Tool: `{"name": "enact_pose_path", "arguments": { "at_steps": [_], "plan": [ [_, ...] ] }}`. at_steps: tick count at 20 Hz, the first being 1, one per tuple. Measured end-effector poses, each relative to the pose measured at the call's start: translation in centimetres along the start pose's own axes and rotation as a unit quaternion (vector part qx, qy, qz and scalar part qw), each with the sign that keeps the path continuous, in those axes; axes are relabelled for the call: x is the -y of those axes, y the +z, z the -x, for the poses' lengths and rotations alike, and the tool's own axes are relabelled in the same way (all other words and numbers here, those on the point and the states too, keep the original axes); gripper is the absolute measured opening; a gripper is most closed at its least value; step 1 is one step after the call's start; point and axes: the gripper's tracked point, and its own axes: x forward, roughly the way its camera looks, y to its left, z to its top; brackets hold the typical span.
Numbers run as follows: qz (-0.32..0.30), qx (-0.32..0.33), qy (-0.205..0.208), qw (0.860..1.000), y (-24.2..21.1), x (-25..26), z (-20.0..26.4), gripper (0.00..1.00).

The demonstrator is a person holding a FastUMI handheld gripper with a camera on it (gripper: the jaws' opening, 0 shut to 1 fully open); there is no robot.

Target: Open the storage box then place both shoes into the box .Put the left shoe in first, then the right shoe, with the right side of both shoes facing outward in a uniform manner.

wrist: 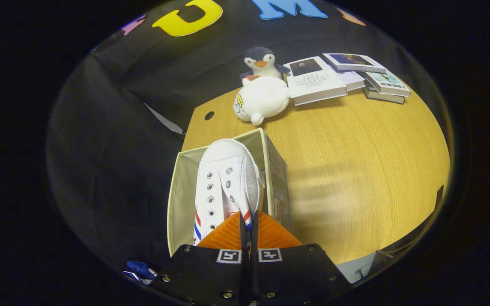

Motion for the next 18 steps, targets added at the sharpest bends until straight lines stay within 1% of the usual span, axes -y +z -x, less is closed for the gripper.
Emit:
{"name": "enact_pose_path", "arguments": {
  "at_steps": [5, 6, 8, 11, 12, 15, 18],
  "plan": [
    [0.017, 0.007, -0.018, 1.000, 0.1, -0.4, -1.1, 0.01],
    [0.022, 0.006, -0.001, 1.000, 0.2, -1.3, -1.1, 0.10],
    [0.031, 0.023, 0.005, 0.999, 1.0, -1.5, -0.2, 0.27],
    [0.045, 0.051, 0.027, 0.997, 2.2, -2.9, 2.1, 0.81],
    [0.059, 0.066, 0.018, 0.996, 3.3, -2.3, 3.5, 1.00],
    [0.100, 0.120, 0.011, 0.988, 5.5, -1.6, 6.7, 1.00],
    [0.108, 0.162, 0.017, 0.981, 7.3, -0.4, 9.8, 1.00]
  ]
}}
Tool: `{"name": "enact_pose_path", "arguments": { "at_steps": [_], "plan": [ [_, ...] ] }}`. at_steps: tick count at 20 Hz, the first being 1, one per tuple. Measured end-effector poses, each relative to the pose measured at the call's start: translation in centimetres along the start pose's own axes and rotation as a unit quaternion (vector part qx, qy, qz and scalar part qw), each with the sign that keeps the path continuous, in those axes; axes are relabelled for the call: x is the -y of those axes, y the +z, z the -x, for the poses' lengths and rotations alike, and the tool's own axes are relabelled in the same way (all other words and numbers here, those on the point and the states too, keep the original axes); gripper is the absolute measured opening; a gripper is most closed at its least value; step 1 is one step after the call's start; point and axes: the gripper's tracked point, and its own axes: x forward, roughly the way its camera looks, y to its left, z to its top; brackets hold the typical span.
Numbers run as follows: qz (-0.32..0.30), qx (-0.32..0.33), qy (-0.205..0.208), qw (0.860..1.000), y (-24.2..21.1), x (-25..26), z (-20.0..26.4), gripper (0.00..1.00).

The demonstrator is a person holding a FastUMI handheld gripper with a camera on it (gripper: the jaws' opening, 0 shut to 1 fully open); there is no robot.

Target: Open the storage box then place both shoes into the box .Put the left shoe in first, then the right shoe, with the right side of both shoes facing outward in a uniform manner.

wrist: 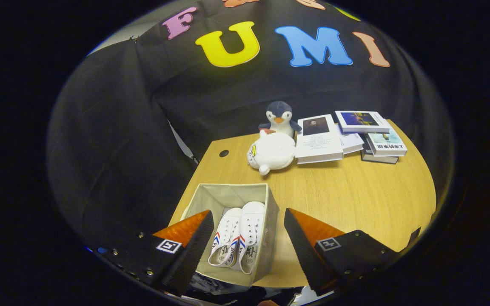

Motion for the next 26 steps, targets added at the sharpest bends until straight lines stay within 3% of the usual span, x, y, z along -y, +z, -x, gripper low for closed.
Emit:
{"name": "enact_pose_path", "arguments": {
  "at_steps": [13, 17, 23, 26],
  "plan": [
    [0.047, 0.113, -0.079, 0.989, 4.5, 13.2, 9.4, 0.99],
    [0.076, 0.175, -0.131, 0.973, 6.1, 17.2, 12.3, 0.99],
    [0.102, 0.249, -0.162, 0.949, 7.1, 19.6, 15.0, 0.99],
    [0.089, 0.274, -0.159, 0.944, 7.3, 19.6, 15.7, 0.99]
  ]
}}
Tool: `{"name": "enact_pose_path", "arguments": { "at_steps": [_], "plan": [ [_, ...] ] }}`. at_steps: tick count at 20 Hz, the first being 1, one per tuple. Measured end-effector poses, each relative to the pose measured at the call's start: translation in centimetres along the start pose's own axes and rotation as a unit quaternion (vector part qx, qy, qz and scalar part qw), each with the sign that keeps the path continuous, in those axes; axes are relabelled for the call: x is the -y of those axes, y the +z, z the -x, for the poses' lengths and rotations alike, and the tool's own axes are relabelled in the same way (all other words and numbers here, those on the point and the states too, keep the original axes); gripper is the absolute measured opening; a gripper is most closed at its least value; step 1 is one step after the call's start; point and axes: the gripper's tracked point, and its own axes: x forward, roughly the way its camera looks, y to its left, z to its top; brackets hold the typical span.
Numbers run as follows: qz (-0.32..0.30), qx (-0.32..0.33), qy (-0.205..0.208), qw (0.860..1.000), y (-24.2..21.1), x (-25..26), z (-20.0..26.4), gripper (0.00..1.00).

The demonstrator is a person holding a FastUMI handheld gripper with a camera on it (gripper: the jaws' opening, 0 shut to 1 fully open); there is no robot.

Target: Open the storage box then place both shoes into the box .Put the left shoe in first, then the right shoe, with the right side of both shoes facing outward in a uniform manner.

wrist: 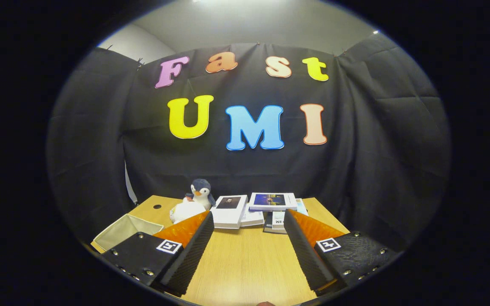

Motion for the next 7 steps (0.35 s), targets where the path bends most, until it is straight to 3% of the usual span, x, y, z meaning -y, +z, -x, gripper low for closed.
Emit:
{"name": "enact_pose_path", "arguments": {
  "at_steps": [7],
  "plan": [
    [-0.013, 0.056, -0.006, 0.998, 2.5, 1.5, 0.6, 0.99]
  ]
}}
